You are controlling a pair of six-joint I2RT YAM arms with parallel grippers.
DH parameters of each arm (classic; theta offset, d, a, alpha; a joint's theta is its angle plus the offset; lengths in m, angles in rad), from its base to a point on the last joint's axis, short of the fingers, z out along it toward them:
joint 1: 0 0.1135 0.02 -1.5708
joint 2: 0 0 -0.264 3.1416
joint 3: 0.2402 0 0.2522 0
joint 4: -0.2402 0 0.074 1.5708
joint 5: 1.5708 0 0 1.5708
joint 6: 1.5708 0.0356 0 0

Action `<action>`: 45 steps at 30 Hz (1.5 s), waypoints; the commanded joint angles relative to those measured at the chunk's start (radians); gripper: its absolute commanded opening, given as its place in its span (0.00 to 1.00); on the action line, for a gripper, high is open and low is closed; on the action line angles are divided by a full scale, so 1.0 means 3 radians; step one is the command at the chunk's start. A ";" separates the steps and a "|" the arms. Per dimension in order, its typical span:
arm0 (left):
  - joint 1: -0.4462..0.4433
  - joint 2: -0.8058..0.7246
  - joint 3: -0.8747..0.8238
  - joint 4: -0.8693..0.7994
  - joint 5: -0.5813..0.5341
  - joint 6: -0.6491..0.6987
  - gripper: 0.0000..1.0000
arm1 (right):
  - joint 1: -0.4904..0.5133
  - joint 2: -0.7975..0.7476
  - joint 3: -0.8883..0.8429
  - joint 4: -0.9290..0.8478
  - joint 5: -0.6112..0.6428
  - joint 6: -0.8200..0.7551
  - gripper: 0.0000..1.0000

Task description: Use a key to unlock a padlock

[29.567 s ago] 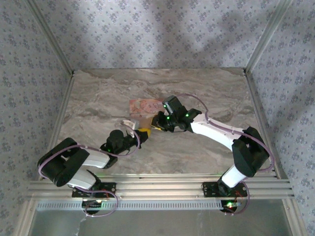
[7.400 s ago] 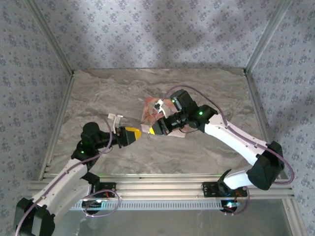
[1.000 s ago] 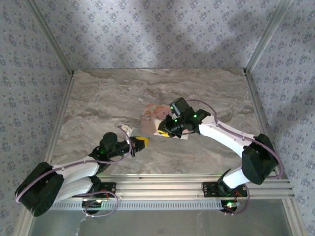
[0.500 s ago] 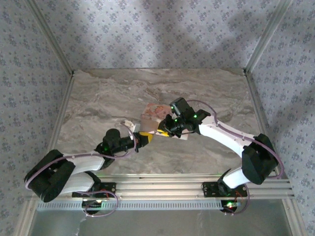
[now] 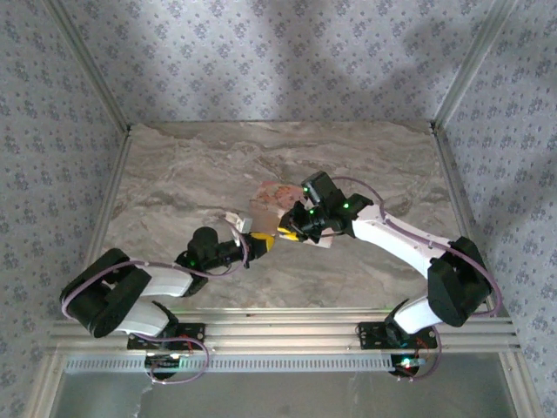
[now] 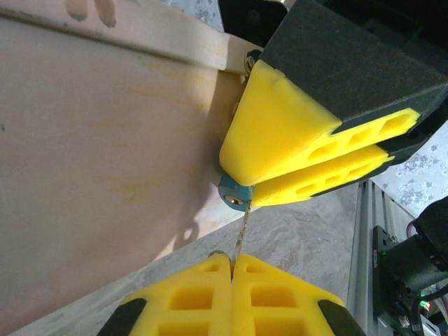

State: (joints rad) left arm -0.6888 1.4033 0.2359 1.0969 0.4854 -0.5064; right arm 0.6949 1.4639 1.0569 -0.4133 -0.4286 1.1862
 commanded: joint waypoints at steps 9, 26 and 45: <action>-0.0020 0.0213 0.0040 0.0406 -0.0072 -0.0082 0.00 | -0.0031 -0.0160 -0.0034 0.0093 -0.0105 0.0065 0.00; -0.0018 0.0345 0.0108 0.0491 0.0048 -0.0197 0.00 | -0.0061 -0.0210 -0.0112 0.0198 -0.0110 0.0075 0.00; 0.0100 0.0526 0.0102 0.1038 0.0250 -0.0604 0.00 | -0.0091 -0.0289 -0.0192 0.0156 -0.0115 -0.0021 0.00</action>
State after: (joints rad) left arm -0.6674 1.5486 0.2539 1.2953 0.5316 -0.6571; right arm 0.6712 1.4117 1.0100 -0.3897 -0.4347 1.1900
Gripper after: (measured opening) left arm 0.054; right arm 0.191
